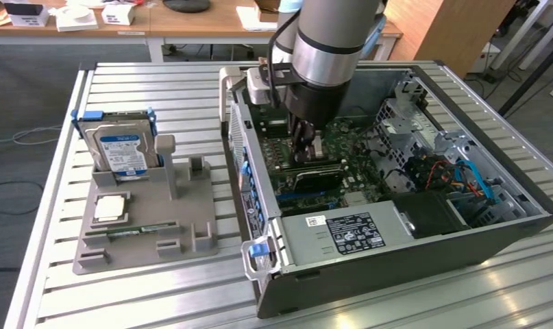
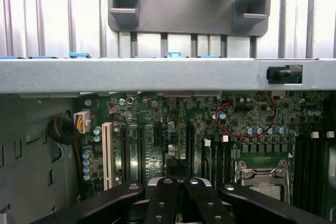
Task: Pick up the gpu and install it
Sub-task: 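Press down on the gpu until it lock into place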
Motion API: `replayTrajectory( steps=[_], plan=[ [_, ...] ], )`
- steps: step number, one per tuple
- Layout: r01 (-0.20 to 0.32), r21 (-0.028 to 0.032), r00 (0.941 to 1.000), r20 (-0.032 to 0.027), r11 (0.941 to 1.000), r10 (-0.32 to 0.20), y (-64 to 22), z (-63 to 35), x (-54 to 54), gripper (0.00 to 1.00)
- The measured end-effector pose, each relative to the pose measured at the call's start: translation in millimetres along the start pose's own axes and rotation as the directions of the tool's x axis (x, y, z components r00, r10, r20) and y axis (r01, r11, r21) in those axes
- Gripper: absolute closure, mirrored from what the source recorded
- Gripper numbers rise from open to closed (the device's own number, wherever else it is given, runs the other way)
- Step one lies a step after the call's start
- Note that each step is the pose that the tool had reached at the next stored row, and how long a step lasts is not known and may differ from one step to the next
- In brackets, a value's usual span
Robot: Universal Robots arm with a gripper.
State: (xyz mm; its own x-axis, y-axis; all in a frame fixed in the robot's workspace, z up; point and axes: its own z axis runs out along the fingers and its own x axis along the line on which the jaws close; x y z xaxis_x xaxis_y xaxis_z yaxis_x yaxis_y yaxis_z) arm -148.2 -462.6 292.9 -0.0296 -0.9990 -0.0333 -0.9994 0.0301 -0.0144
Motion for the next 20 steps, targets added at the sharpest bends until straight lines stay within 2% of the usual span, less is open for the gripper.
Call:
replayTrajectory(
  steps=[3,10,16,20],
  plan=[
    [0.0,0.0006,1.0,-0.0045,1.0,0.0,2.5,0.5,-1.1,0.89],
    [0.0,0.0007,1.0,-0.0046,1.0,0.0,3.2,0.7,-1.4,0.89],
    [0.0,0.0007,1.0,-0.0046,1.0,0.0,3.3,7.2,-1.2,0.89],
    [0.0,0.0007,1.0,-0.0047,1.0,0.0,3.4,7.6,-1.4,0.89]
  ],
)
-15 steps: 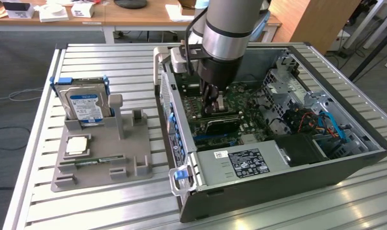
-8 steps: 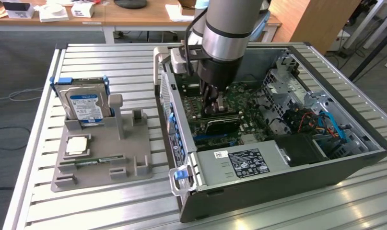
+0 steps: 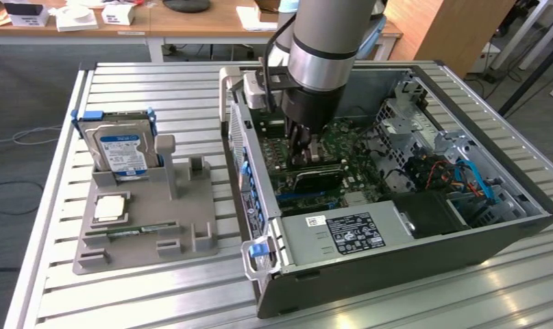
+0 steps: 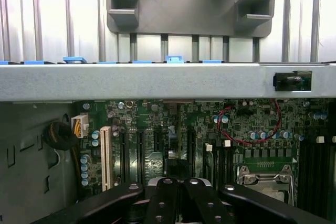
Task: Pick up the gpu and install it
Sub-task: 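Press down on the gpu until it lock into place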
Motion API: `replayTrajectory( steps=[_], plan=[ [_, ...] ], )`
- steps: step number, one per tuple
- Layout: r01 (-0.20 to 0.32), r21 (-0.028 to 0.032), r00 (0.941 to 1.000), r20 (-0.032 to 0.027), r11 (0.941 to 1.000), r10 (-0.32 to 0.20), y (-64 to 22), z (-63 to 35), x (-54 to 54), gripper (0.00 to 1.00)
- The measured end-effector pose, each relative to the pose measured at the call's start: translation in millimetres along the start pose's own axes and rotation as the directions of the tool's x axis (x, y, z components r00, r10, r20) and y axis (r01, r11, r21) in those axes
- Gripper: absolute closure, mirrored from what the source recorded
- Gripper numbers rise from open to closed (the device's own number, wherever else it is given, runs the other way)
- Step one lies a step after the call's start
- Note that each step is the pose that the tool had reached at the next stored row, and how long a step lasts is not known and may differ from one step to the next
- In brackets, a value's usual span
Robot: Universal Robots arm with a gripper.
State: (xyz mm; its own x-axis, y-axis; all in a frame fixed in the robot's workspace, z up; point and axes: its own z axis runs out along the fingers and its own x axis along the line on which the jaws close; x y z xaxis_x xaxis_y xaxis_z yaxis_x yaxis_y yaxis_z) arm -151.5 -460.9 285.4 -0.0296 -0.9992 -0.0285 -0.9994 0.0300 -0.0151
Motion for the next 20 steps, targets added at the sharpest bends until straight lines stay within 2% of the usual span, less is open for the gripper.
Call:
replayTrajectory(
  steps=[6,10,20],
  plan=[
    [0.0,0.0,1.0,0.0002,1.0,0.0,0.4,1.3,-4.0,0.89],
    [0.0,0.0,1.0,0.0,1.0,0.0,0.6,6.6,-4.8,0.89],
    [0.0,0.0,1.0,0.0001,1.0,0.0,1.9,7.9,-6.5,0.89]
  ],
)
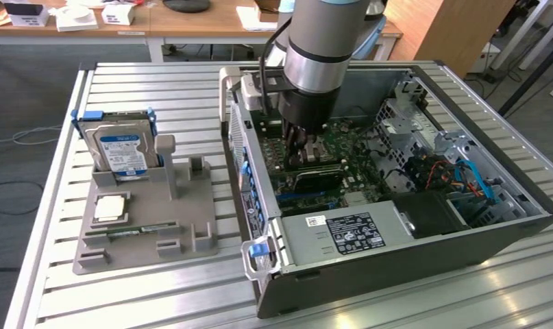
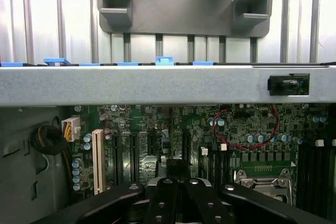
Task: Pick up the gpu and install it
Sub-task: 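Press down on the gpu until it lock into place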
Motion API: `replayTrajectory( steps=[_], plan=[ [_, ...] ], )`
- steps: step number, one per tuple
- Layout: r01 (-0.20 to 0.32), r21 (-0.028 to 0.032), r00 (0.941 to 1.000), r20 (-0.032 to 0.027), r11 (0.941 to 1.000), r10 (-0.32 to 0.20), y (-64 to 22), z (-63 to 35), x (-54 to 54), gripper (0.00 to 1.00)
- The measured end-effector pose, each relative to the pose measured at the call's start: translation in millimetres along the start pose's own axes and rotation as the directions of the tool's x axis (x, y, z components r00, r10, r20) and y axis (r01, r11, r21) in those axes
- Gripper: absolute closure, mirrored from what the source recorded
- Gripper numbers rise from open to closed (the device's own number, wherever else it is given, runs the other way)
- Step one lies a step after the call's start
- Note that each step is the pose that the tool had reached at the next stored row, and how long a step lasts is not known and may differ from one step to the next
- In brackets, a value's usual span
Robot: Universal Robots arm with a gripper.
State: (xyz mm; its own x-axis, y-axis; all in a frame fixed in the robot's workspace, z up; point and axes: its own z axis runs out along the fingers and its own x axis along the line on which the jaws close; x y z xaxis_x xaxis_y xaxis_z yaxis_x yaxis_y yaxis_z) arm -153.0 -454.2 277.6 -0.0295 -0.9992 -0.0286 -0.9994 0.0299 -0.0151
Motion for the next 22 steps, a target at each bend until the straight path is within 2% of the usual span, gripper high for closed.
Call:
replayTrajectory(
  steps=[6,22],
  plan=[
    [0.0,0.0,1.0,0.0,1.0,0.0,0.1,4.5,0.1,0.89],
    [0.0,-0.0001,1.0,-0.0001,1.0,0.0,0.2,7.1,0.2,0.89]
  ],
)
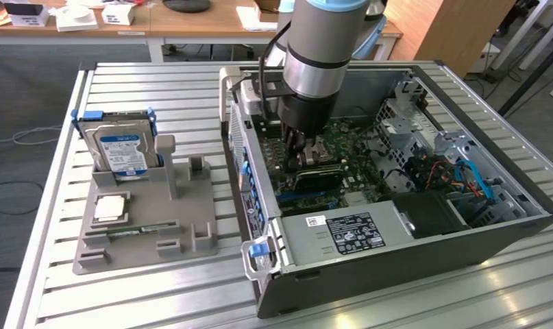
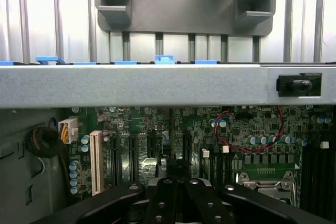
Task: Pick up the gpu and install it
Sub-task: 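Press down on the gpu until it lock into place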
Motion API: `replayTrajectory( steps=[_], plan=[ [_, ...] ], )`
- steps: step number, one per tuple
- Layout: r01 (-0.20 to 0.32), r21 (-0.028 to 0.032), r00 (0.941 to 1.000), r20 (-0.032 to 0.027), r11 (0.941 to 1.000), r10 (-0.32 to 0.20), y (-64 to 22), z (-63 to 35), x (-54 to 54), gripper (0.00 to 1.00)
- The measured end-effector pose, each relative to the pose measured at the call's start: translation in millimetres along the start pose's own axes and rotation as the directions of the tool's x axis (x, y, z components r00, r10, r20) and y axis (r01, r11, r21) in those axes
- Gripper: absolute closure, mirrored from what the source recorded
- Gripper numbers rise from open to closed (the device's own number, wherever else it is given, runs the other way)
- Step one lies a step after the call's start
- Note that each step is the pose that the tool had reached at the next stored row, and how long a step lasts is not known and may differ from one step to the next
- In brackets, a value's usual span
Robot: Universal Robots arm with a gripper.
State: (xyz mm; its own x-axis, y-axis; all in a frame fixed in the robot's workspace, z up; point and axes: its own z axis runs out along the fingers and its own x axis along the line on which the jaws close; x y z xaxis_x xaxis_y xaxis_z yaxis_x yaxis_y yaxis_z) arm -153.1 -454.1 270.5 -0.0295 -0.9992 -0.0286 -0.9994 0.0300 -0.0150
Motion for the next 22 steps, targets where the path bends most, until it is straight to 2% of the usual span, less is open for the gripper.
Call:
replayTrajectory(
  steps=[22],
  plan=[
    [0.0,0.0,1.0,0.0001,1.0,0.0,0.2,3.1,0.1,0.89]
  ],
)
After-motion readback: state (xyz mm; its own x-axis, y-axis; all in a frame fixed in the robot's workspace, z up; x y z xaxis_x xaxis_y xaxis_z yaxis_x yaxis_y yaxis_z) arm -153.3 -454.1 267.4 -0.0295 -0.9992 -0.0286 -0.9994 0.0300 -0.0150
